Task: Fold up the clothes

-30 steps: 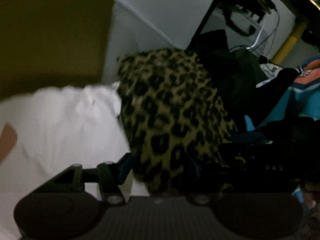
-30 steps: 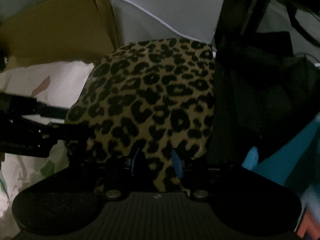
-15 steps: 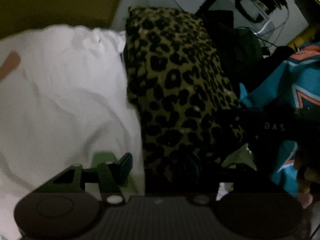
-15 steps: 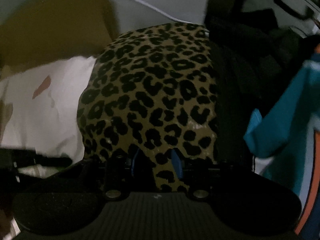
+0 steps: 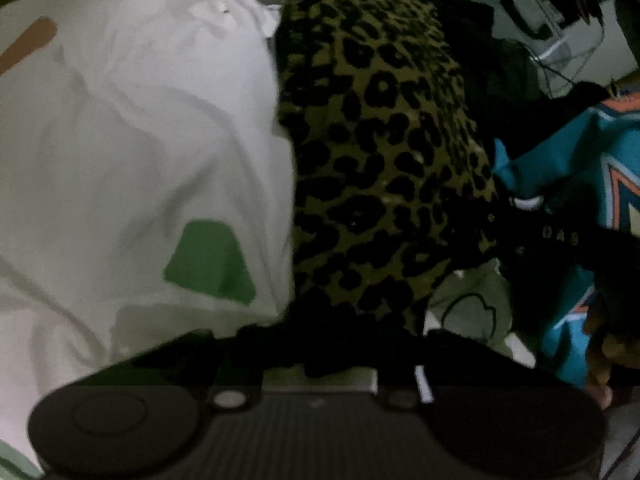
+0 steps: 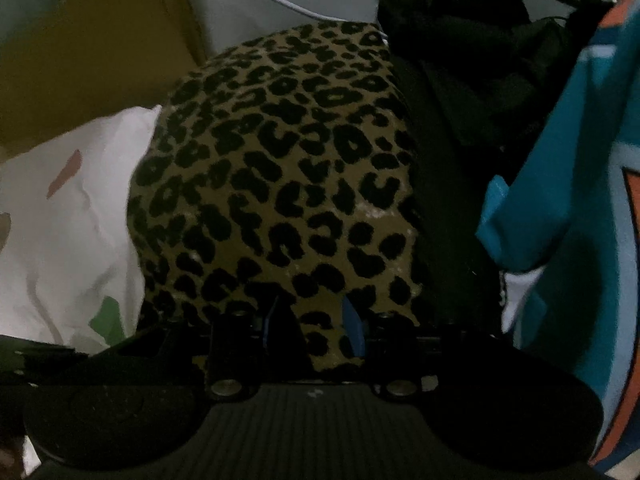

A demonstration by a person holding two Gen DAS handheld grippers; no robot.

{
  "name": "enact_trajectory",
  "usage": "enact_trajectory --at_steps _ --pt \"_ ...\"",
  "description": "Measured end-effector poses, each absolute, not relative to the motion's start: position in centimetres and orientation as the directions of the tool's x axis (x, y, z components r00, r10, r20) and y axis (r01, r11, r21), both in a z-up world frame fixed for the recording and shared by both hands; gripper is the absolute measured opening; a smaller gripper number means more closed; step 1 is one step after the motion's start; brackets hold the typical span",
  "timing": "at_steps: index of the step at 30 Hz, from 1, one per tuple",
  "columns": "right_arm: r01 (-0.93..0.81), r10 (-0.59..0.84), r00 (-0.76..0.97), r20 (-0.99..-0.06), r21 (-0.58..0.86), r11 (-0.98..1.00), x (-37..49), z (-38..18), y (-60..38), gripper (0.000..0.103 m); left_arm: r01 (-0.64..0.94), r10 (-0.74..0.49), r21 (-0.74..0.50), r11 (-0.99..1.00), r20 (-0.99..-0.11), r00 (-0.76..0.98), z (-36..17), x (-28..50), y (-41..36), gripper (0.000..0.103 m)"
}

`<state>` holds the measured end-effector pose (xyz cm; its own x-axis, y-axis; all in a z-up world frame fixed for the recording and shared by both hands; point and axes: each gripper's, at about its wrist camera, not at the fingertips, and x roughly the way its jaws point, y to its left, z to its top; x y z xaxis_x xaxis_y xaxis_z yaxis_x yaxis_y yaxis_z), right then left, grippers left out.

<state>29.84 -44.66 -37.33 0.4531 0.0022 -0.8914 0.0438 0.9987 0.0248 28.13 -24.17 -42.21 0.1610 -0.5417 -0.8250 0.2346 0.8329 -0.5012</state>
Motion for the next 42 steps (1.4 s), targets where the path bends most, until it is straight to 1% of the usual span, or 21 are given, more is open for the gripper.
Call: enact_trajectory --at_steps 1,4,13,15,16,17,21,22,25,27,28,29,30,31,32,34,36,38,39,41,42 --pt "0.047 -0.003 0.450 -0.893 0.021 0.999 29.6 -37.4 -44.7 0.041 0.237 -0.544 -0.503 0.831 -0.824 0.161 -42.1 28.0 -24.0 0.013" --pt "0.051 -0.017 0.436 -0.900 0.006 0.999 29.0 -37.5 -44.8 0.041 0.242 -0.550 -0.507 0.827 -0.819 0.162 -41.7 27.7 -23.6 0.009" --pt "0.068 -0.029 0.416 -0.909 0.000 0.998 27.0 -36.0 -44.2 0.041 0.235 -0.551 -0.509 0.828 -0.816 0.175 -41.1 27.1 -23.1 0.009" --pt "0.076 -0.006 0.422 -0.907 0.029 0.997 26.3 -35.3 -43.5 0.041 0.225 -0.544 -0.506 0.833 -0.823 0.165 -41.2 27.2 -22.9 0.012" --pt "0.079 0.007 0.425 -0.905 0.045 0.996 25.9 -35.0 -43.0 0.041 0.216 -0.539 -0.503 0.837 -0.828 0.156 -41.3 27.3 -22.8 0.018" --pt "0.076 0.018 0.428 -0.904 0.056 0.996 25.6 -34.6 -42.5 0.041 0.207 -0.533 -0.501 0.840 -0.833 0.148 -41.4 27.4 -22.7 0.020" --pt "0.041 0.039 0.418 -0.908 0.061 0.997 24.0 -33.4 -40.2 0.042 0.188 -0.493 -0.467 0.864 -0.860 0.129 -40.0 26.8 -21.9 0.023" --pt "0.037 0.038 0.409 -0.912 0.058 0.998 23.5 -33.1 -39.8 0.045 0.184 -0.480 -0.455 0.871 -0.869 0.124 -39.5 26.7 -21.7 0.023" --pt "0.037 0.041 0.400 -0.916 0.061 0.997 22.4 -31.5 -38.7 0.046 0.155 -0.456 -0.435 0.887 -0.880 0.134 -37.3 26.4 -20.5 0.023" --pt "0.046 0.049 0.410 -0.911 0.074 0.996 21.8 -30.0 -38.2 0.046 0.155 -0.451 -0.429 0.890 -0.879 0.153 -35.2 26.5 -19.8 0.025" --pt "0.050 0.051 0.418 -0.907 0.079 0.996 21.6 -29.2 -37.9 0.047 0.157 -0.449 -0.426 0.891 -0.879 0.163 -34.1 26.6 -19.5 0.033" --pt "0.052 0.054 0.426 -0.903 0.085 0.995 21.4 -28.3 -37.6 0.048 0.172 -0.447 -0.420 0.891 -0.877 0.174 -32.9 26.6 -19.3 0.046" --pt "0.056 0.059 0.433 -0.900 0.092 0.994 21.3 -27.5 -37.4 0.051 0.186 -0.441 -0.410 0.893 -0.878 0.187 -31.7 26.6 -19.3 0.051" --pt "0.066 0.064 0.439 -0.896 0.103 0.992 21.2 -26.7 -37.3 0.059 0.193 -0.436 -0.401 0.896 -0.878 0.198 -30.5 26.6 -19.2 0.059" --pt "0.080 0.069 0.447 -0.892 0.117 0.990 21.1 -25.9 -37.3 0.066 0.200 -0.430 -0.392 0.898 -0.878 0.208 -29.4 26.6 -19.0 0.059" --pt "0.093 0.075 0.458 -0.886 0.131 0.987 21.0 -24.4 -37.2 0.070 0.213 -0.422 -0.380 0.900 -0.882 0.210 -27.4 26.5 -18.4 0.060" --pt "0.091 0.072 0.471 -0.879 0.130 0.987 20.9 -22.9 -37.0 0.073 0.234 -0.411 -0.362 0.902 -0.886 0.215 -25.3 26.4 -17.7 0.064" --pt "0.092 0.078 0.486 -0.871 0.140 0.986 20.7 -21.4 -37.0 0.078 0.239 -0.392 -0.339 0.910 -0.890 0.231 -23.6 26.2 -17.0 0.073" --pt "0.095 0.083 0.495 -0.865 0.149 0.984 20.6 -20.7 -37.0 0.081 0.229 -0.384 -0.332 0.915 -0.892 0.238 -22.7 26.1 -16.5 0.075" --pt "0.101 0.099 0.510 -0.854 0.174 0.980 20.2 -19.2 -37.0 0.092 0.220 -0.365 -0.316 0.923 -0.900 0.240 -21.2 25.7 -15.5 0.086" --pt "0.104 0.108 0.517 -0.849 0.187 0.977 20.0 -18.5 -37.0 0.094 0.222 -0.357 -0.308 0.925 -0.904 0.236 -20.4 25.5 -15.1 0.089"
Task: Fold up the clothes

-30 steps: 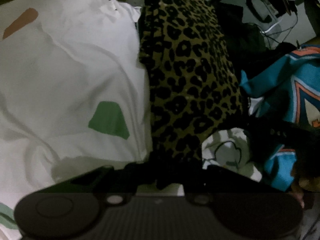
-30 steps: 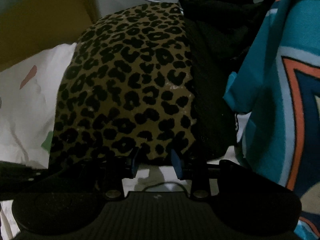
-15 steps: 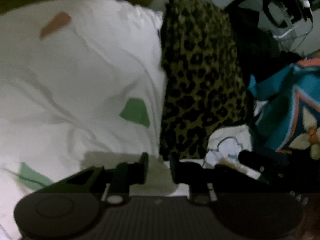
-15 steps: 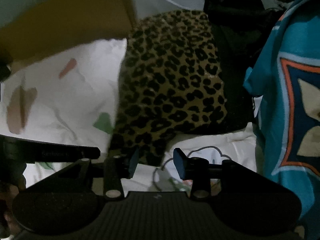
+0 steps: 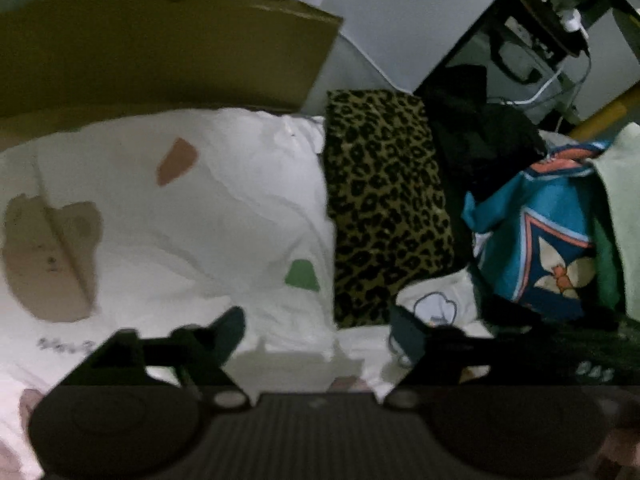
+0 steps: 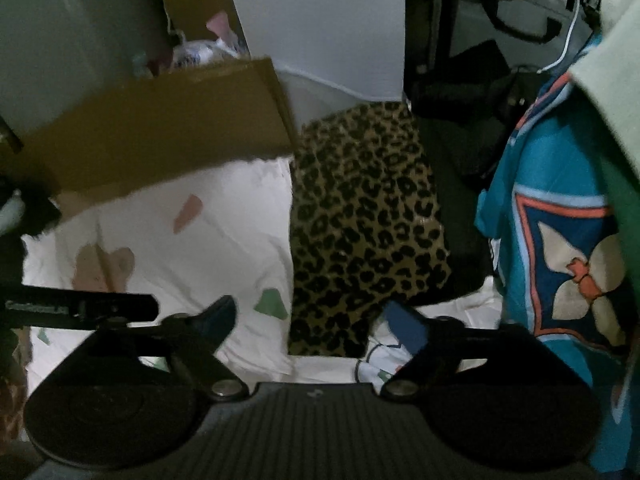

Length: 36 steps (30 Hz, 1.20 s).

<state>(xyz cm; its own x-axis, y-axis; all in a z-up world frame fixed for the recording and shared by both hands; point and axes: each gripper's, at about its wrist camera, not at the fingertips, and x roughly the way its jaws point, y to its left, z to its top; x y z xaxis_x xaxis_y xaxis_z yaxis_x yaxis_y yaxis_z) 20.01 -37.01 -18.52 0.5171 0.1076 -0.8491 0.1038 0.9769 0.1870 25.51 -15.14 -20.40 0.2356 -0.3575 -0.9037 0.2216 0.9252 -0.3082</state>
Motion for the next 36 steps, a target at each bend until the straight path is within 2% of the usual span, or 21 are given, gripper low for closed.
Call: enact_trajectory --at_steps 2,4,9,17,23,30,36 --pt "0.114 0.130 0.519 -0.845 0.219 0.969 19.6 -17.1 -37.1 0.102 0.242 -0.366 -0.313 0.918 -0.904 0.222 -18.9 24.9 -14.6 0.099" --pt "0.128 0.116 0.511 -0.852 0.209 0.970 19.2 -15.7 -37.1 0.103 0.236 -0.372 -0.322 0.917 -0.904 0.210 -17.4 24.4 -13.8 0.102" --pt "0.217 0.162 0.460 -0.873 0.288 0.933 18.4 -13.1 -37.2 0.103 0.247 -0.386 -0.335 0.909 -0.900 0.202 -13.5 23.7 -11.8 0.103" --pt "0.108 0.164 0.448 -0.879 0.235 0.966 17.7 -9.2 -33.1 0.103 0.278 -0.384 -0.321 0.905 -0.899 0.212 -7.7 22.6 -8.9 0.103" --pt "0.102 0.163 0.439 -0.883 0.229 0.968 16.9 -6.9 -31.6 0.103 0.323 -0.345 -0.251 0.913 -0.896 0.279 -4.5 20.0 -5.7 0.103" --pt "0.063 0.165 0.445 -0.880 0.215 0.975 15.3 -4.0 -30.7 0.103 0.235 -0.322 -0.255 0.938 -0.891 0.321 -1.6 17.8 0.5 0.103" --pt "0.032 0.162 0.473 -0.866 0.201 0.979 13.4 -0.9 -29.1 0.103 0.211 -0.260 -0.190 0.959 -0.886 0.385 0.9 15.6 3.3 0.103"
